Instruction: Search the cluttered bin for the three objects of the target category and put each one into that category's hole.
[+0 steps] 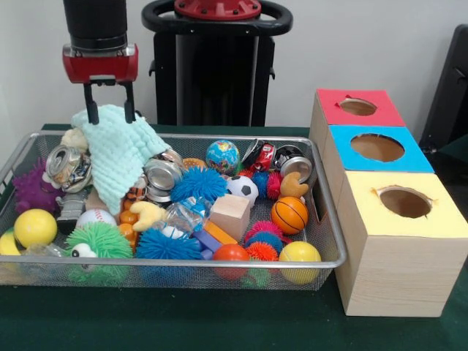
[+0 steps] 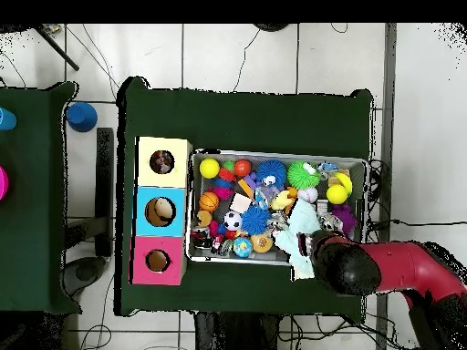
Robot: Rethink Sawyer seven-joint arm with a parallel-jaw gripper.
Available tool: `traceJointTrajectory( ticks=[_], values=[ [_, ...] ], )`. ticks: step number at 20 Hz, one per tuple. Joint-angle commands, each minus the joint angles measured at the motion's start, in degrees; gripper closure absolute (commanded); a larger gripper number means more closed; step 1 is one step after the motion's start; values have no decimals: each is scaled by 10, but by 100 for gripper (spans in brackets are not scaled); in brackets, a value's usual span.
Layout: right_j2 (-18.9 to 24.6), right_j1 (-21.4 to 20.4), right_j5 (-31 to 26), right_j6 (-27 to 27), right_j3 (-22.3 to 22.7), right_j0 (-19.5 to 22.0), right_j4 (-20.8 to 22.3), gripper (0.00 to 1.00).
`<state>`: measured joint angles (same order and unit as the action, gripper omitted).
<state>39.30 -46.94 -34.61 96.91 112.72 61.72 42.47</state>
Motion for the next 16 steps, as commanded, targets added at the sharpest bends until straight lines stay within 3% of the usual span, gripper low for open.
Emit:
traceJointTrajectory(
  ticks=[1, 16],
  values=[
    [57, 16, 104, -54, -4, 3, 33, 0],
    [56, 86, 182, -71, -47, 17, 66, 0]
  ],
)
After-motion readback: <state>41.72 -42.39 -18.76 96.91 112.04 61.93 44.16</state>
